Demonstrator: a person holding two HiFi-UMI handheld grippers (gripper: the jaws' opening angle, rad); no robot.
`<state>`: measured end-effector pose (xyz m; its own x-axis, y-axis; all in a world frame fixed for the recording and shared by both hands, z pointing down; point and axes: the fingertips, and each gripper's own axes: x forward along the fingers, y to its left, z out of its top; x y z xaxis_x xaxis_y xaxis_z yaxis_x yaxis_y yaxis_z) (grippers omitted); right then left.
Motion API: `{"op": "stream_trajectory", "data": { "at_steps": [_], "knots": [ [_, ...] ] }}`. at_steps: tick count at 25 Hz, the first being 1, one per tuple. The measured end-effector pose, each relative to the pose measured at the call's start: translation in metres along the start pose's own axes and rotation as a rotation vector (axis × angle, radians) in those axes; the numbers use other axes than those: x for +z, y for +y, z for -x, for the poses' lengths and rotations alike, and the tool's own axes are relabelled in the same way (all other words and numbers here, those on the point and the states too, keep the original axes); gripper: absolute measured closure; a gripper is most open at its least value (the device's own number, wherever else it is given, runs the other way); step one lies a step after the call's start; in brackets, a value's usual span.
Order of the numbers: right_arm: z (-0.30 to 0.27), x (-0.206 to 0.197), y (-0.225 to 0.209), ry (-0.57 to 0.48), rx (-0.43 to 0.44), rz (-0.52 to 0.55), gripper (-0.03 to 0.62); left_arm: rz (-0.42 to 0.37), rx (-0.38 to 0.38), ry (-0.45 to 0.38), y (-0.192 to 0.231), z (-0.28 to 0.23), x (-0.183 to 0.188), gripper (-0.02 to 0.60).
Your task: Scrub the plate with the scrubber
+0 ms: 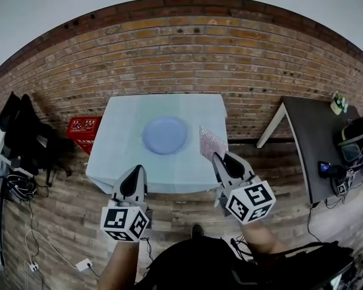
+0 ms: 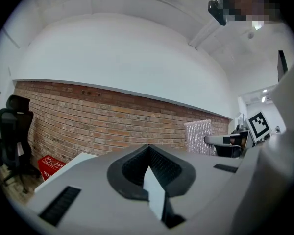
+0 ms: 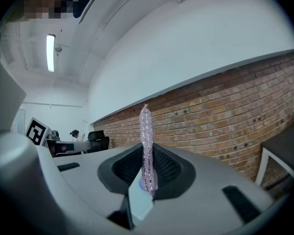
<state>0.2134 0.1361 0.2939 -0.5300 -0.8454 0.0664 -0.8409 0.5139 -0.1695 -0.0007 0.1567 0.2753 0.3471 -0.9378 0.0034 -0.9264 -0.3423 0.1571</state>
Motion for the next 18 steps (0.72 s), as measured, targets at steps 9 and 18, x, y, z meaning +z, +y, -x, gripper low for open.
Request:
{"op": "stream_trajectory", "data": {
  "at_steps": [9, 18],
  "knots": [
    [-0.038, -0.005, -0.043, 0.026, 0.020, -0.023, 0.528, -0.017, 0.049, 0.048, 0.010, -0.052, -0.013, 0.581],
    [-0.081, -0.015, -0.052, 0.064, 0.000, -0.029, 0.528, -0.002, 0.039, 0.071, 0.041, -0.086, -0.025, 0.581]
  ]
}}
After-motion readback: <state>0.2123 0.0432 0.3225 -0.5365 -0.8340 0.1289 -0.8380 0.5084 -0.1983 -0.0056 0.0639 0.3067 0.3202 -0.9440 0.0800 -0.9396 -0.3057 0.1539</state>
